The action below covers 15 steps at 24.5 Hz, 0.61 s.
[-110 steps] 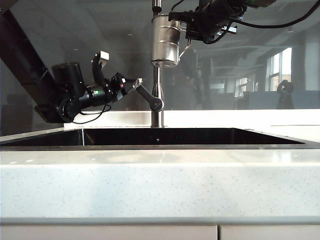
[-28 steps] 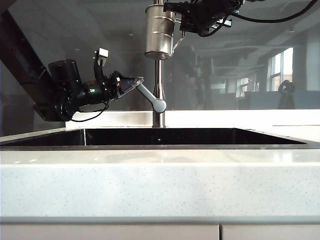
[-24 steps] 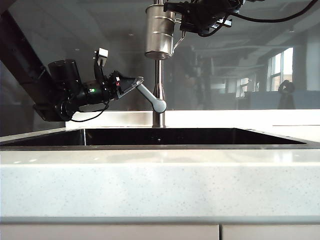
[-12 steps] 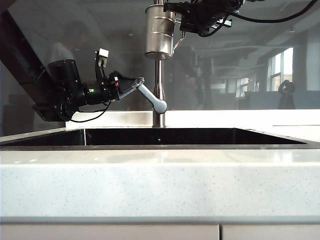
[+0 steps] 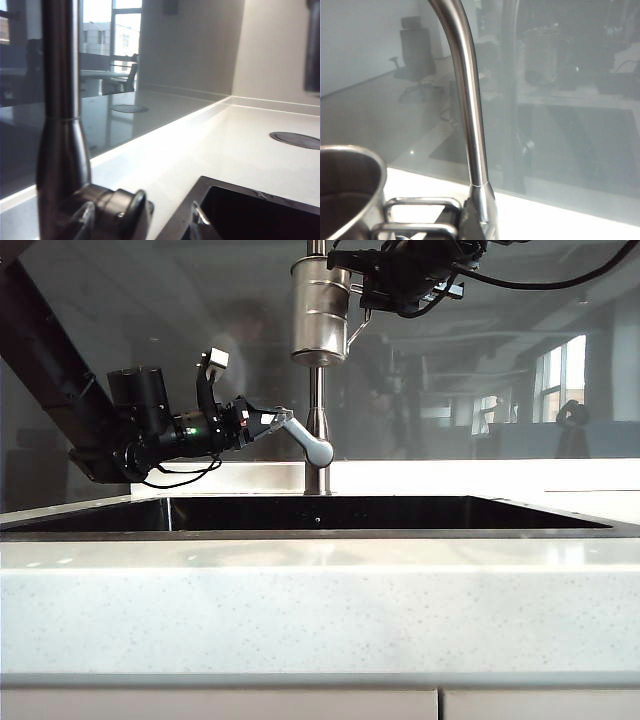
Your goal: Pick up the mug next to the sink, go to the faucet to get some water, pour the water into the sink, and finally put the mug back to its place.
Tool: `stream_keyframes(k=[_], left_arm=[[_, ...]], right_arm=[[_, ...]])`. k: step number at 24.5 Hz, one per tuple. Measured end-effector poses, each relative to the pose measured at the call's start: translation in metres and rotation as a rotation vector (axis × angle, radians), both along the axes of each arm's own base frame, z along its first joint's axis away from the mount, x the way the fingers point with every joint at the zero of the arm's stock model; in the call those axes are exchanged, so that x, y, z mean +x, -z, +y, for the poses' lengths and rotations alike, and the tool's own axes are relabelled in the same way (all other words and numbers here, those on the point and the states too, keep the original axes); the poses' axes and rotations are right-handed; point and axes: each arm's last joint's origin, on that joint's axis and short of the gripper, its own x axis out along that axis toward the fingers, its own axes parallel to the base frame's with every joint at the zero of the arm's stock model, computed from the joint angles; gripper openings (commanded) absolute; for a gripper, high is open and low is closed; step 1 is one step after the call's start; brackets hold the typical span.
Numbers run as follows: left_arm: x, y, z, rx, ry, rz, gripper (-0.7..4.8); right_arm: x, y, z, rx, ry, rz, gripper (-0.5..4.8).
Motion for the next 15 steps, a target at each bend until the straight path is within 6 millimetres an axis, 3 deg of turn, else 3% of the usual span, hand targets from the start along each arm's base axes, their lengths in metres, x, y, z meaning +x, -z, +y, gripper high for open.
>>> stream_keyframes(k=[15], left_arm=[[0.002,-0.0009,0.0013,-0.028,-0.085,-0.011,2.41]], right_arm=[[0.0001,0.0008,0.0002,-0.004,0.0,0.005,-0.01]])
